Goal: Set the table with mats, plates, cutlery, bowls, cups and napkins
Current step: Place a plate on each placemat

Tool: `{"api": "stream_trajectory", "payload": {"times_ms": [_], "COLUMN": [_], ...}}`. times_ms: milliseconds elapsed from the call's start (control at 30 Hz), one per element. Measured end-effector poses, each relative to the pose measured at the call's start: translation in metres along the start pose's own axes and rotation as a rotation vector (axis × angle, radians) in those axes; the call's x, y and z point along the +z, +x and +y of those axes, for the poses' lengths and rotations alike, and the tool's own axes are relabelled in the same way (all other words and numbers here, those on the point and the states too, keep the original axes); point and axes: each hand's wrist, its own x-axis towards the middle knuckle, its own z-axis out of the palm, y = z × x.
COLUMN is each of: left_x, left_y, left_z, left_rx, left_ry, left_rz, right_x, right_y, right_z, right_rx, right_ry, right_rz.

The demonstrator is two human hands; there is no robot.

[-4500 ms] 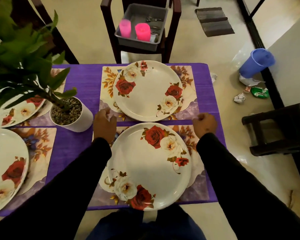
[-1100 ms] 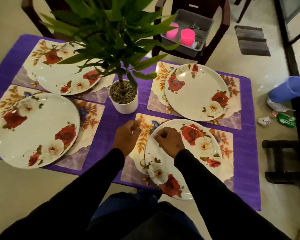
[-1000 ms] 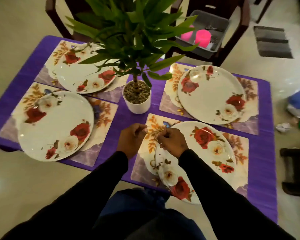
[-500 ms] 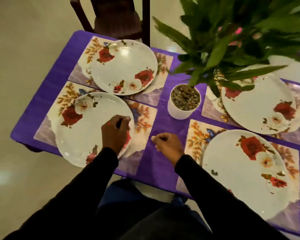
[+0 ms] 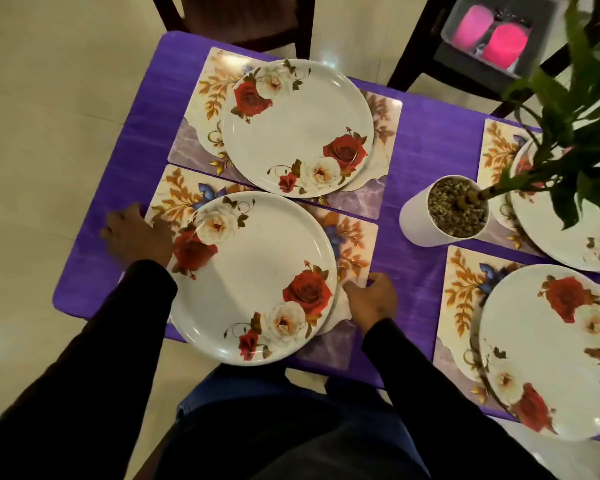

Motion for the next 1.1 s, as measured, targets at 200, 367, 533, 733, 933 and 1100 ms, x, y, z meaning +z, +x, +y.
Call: {"api": "stream_trajectory", "payload": {"times_ms": [200, 367, 533, 733, 933, 1100], "left_x": [0.002, 0.0, 0.006, 0.012, 0.017, 0.018], "left_y": [0.02, 0.031, 0.029, 0.033, 0.041, 0.048], "left_z": [-0.002, 0.0, -0.003, -0.002, -0.004, -0.009], "left_rx": [-0.011, -0.066, -0.074, -0.116, -0.173, -0.188], "left_ry": [-0.158, -0.28, -0.302, -0.265, -0.272, -0.247], "left_rz": [-0.017, -0.058, 0.009, 0.033, 0.076, 0.068], "right_x": [-0.004, -0.007, -0.008, -0.01, -0.007, -0.004], "right_y": [0.007, 0.017, 0.022, 0.026, 0.026, 0.025], "right_z": [-0.006, -0.001, -0.004, -0.006, -0.008, -0.011], "right_rx": [0.068, 0.069, 0.116, 0.106, 0.059, 0.045], "right_ry": [0.011, -0.066, -0.047, -0.056, -0.105, -0.127], "right_rz": [0.048, 0.071, 0.049, 0.045, 0.045, 0.03]}}
